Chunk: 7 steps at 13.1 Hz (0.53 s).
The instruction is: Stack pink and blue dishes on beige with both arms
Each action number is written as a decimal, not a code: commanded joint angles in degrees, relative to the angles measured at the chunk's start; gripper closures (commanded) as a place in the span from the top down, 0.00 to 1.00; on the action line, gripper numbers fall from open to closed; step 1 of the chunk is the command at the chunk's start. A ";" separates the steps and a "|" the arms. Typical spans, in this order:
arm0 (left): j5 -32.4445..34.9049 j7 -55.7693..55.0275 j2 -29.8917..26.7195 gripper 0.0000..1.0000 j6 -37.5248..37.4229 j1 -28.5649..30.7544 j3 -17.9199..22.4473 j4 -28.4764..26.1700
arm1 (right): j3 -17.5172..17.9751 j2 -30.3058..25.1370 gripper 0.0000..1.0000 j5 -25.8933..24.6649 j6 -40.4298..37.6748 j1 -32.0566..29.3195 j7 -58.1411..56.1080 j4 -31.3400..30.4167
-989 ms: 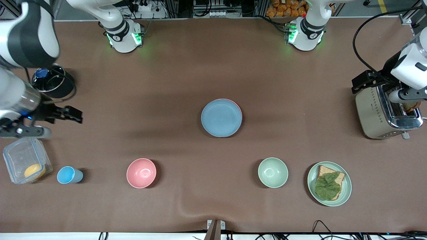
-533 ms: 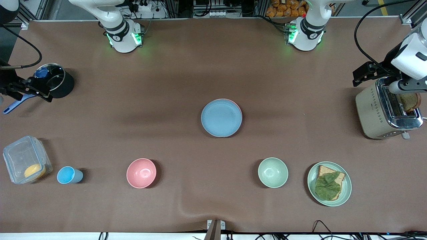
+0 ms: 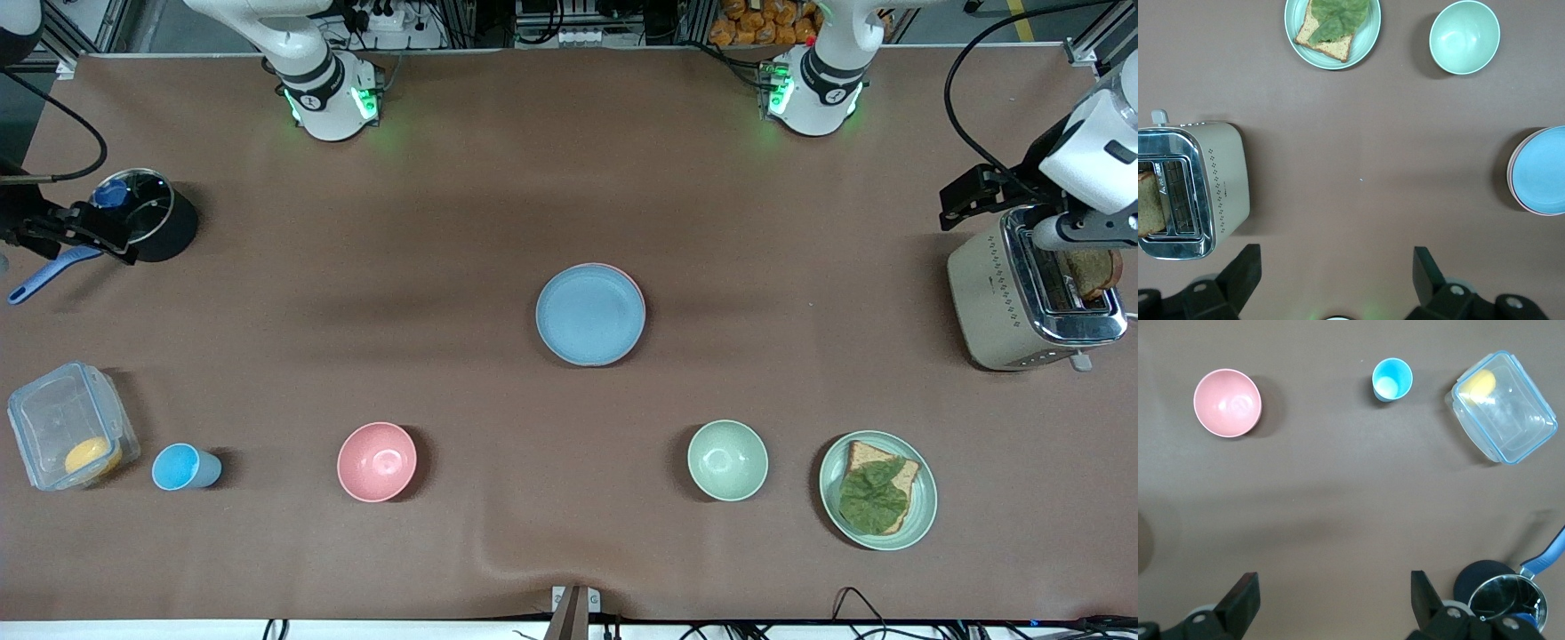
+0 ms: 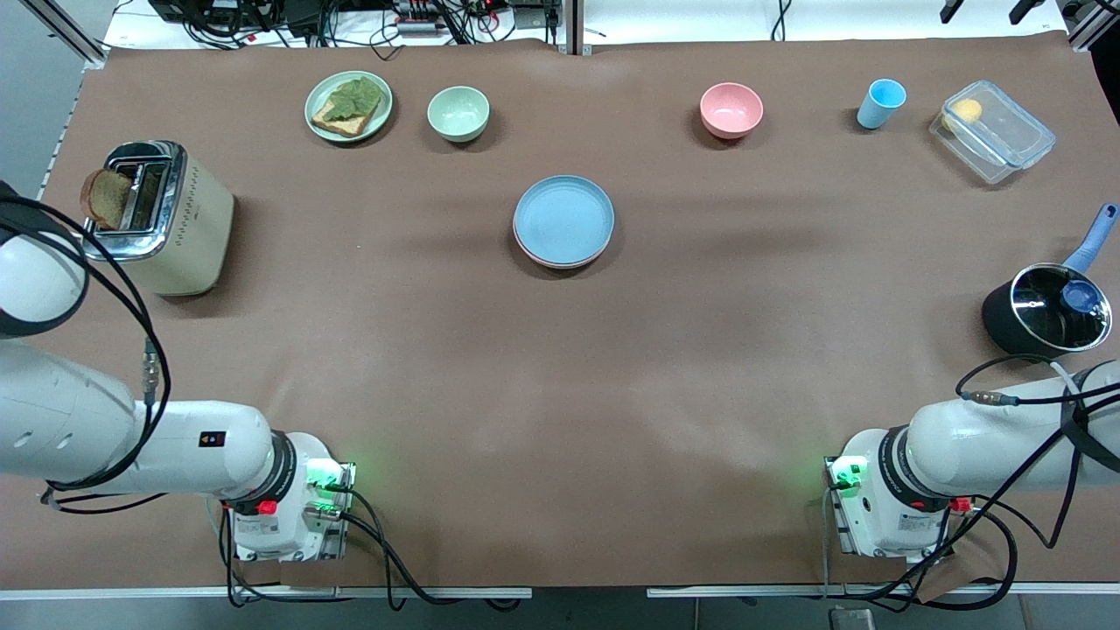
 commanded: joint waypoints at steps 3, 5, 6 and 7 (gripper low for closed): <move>-1.13 1.03 -1.26 1.00 0.18 0.27 0.37 -0.82 | 1.49 0.19 1.00 0.09 -0.64 -1.69 0.23 0.97; -2.26 0.76 -1.26 1.00 0.18 0.27 0.45 -0.82 | 1.32 0.02 1.00 1.14 -1.25 -2.30 -0.21 2.29; -2.53 0.76 -1.26 1.00 0.18 0.27 0.54 -0.82 | 1.40 -0.15 1.00 1.14 -1.34 -1.96 -0.12 2.56; -2.54 0.76 -1.17 1.00 0.18 0.27 0.54 -0.82 | 1.67 -0.07 1.00 1.49 -1.34 -1.78 -0.04 2.56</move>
